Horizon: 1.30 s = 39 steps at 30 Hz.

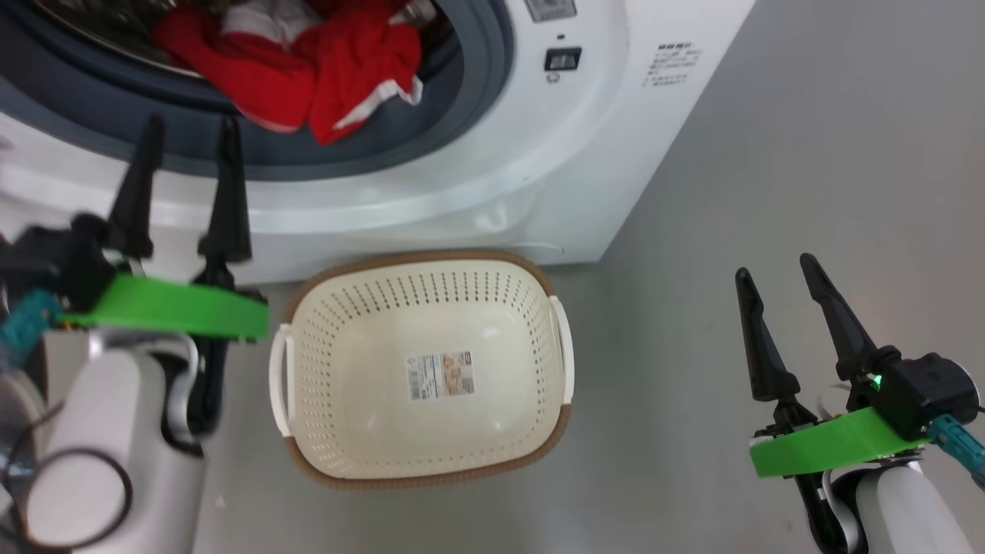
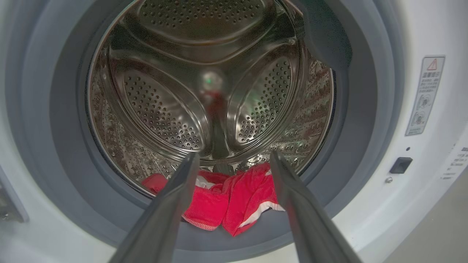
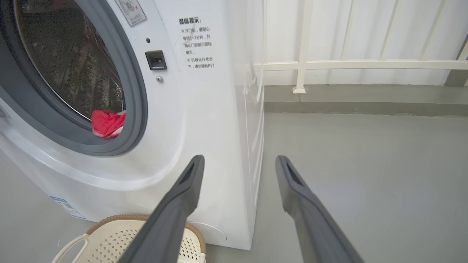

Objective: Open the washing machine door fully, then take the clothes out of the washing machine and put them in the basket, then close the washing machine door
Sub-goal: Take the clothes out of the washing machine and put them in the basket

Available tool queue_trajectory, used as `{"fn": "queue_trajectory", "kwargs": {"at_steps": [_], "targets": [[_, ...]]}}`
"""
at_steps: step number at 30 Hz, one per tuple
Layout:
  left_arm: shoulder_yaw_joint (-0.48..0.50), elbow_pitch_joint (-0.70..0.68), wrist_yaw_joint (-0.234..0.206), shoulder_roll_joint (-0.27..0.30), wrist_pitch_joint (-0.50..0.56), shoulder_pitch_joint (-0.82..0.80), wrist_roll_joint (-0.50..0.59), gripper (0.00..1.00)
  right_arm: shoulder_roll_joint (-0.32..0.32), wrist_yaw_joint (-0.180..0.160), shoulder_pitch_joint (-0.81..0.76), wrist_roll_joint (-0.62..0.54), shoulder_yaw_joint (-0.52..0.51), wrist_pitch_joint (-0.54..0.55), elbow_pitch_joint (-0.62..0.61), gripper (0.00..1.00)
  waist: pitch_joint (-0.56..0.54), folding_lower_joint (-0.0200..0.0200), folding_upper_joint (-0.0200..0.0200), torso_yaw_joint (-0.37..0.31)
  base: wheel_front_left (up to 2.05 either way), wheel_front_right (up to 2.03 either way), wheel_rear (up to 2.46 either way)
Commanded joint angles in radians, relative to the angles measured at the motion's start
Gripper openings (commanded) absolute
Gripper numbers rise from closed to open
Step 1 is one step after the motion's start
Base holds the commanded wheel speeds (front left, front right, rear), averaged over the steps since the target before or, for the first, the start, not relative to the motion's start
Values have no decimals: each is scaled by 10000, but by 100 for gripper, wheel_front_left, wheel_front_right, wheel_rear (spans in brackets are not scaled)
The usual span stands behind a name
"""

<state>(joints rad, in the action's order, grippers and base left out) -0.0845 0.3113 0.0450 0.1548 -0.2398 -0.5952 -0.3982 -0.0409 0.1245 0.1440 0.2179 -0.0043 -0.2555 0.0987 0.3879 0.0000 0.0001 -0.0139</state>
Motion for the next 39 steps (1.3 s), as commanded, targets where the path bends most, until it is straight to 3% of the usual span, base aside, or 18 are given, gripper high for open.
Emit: {"fn": "queue_trajectory", "kwargs": {"at_steps": [1, 15, 24, 39], "targets": [[280, 82, 66, 412, -101, -624, 128, 100, -93, 62, 221, -65, 247, -63, -268, 100, 636, 0, -1, -204, 0, 0, 0], [414, 2767, 143, 424, -66, -3662, -188, 100, -93, 62, 725, 269, 367, -63, -432, 100, 1901, 0, -1, -501, 0, 0, 0], [302, 4981, 233, 605, 758, -5434, -366, 100, -93, 62, 989, 440, 529, -63, -269, 100, 2416, 0, -1, -712, 0, 0, 0], [-1312, 7933, -651, 1365, 3574, -7512, 1208, 100, -93, 62, 1179, 967, 793, -63, -6, 100, 2493, 0, -1, -1186, 0, 0, 0]]}}
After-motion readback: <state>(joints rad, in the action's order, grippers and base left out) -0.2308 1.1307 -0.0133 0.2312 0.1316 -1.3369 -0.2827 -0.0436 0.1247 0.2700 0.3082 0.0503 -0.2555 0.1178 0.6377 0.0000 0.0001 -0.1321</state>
